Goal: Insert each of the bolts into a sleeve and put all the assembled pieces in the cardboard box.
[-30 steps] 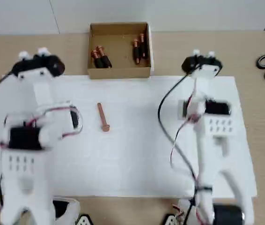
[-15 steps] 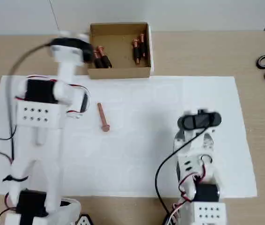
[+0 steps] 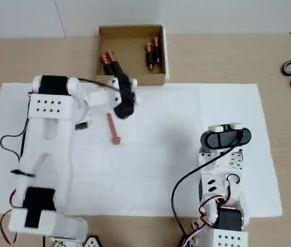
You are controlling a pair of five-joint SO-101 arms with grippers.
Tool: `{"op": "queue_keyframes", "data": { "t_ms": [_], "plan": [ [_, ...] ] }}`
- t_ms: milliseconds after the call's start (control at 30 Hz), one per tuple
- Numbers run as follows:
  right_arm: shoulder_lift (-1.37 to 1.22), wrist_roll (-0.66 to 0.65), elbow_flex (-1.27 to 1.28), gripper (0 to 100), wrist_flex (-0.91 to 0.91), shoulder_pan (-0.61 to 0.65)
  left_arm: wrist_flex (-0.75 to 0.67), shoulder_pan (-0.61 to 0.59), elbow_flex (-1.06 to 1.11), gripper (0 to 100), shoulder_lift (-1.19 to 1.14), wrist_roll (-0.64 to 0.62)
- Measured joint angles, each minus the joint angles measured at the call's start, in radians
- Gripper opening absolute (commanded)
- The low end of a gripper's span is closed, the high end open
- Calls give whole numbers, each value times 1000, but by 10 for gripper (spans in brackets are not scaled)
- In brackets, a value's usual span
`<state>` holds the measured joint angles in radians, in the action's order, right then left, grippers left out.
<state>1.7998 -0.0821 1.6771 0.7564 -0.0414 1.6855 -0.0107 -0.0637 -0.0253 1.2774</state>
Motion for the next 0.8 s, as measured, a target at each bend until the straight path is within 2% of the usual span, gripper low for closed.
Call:
{"op": "queue_keyframes", "data": {
  "t_ms": [100,333,800],
  "plan": [
    [0,-64,0,220,0,0,-31,-12,0,6,-63,60],
    [0,-209,0,220,0,0,-98,29,-2,6,-183,71],
    [0,-216,0,220,0,0,-163,178,-2,6,-292,71]
  ]
}}
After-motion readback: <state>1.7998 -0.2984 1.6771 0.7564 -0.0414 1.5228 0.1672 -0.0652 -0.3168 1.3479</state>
